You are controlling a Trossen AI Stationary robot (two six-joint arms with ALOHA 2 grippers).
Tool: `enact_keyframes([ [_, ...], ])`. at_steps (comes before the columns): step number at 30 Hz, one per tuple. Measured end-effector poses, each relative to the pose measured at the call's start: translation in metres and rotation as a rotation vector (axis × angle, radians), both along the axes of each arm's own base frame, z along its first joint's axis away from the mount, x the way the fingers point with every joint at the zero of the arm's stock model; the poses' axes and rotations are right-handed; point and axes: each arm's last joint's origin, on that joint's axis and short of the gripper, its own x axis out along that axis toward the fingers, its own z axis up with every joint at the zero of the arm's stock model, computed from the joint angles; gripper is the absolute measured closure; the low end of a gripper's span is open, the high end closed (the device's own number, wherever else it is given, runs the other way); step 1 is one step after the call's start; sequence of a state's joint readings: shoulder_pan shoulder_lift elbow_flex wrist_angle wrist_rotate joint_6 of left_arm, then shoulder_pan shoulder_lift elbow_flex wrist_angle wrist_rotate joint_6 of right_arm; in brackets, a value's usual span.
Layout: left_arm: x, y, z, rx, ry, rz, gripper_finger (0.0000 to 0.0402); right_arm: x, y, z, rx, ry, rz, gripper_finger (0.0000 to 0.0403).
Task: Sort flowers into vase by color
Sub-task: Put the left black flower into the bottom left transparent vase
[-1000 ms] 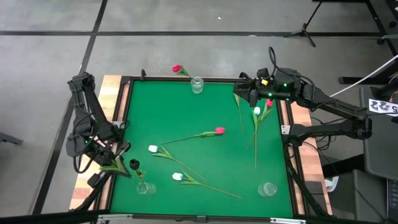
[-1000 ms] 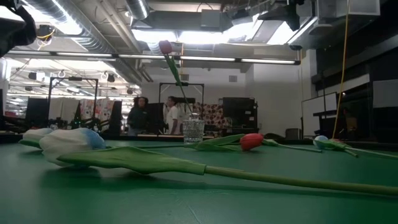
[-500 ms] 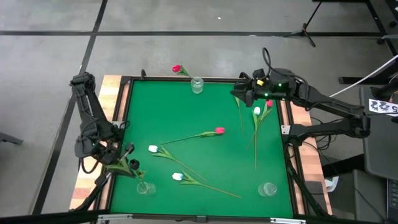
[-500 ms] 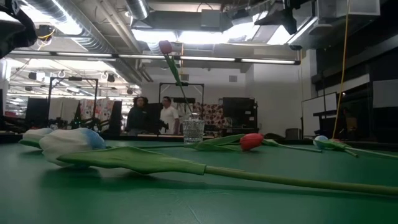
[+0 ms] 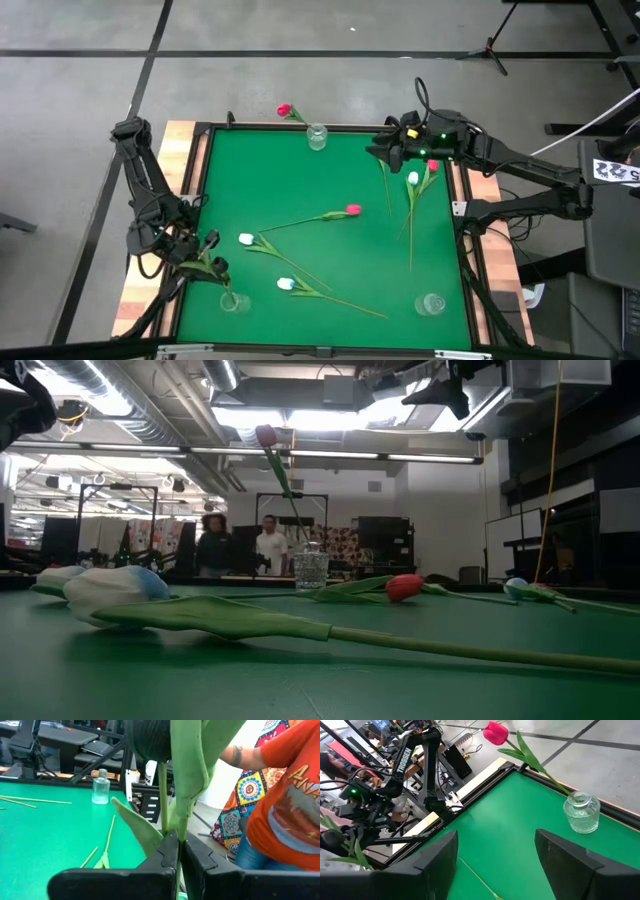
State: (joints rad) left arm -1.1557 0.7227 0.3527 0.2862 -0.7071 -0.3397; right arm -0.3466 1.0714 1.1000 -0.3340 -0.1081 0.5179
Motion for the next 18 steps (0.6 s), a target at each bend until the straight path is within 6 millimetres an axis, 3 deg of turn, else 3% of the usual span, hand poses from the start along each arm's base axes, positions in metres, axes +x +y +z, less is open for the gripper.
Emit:
enact_keyframes([
  [18, 0.008, -0.02, -0.015, 0.048, 0.05, -0.014, 0.0398, 0.0, 0.0, 0.0, -0.016, 0.005, 0.022, 0.0139],
])
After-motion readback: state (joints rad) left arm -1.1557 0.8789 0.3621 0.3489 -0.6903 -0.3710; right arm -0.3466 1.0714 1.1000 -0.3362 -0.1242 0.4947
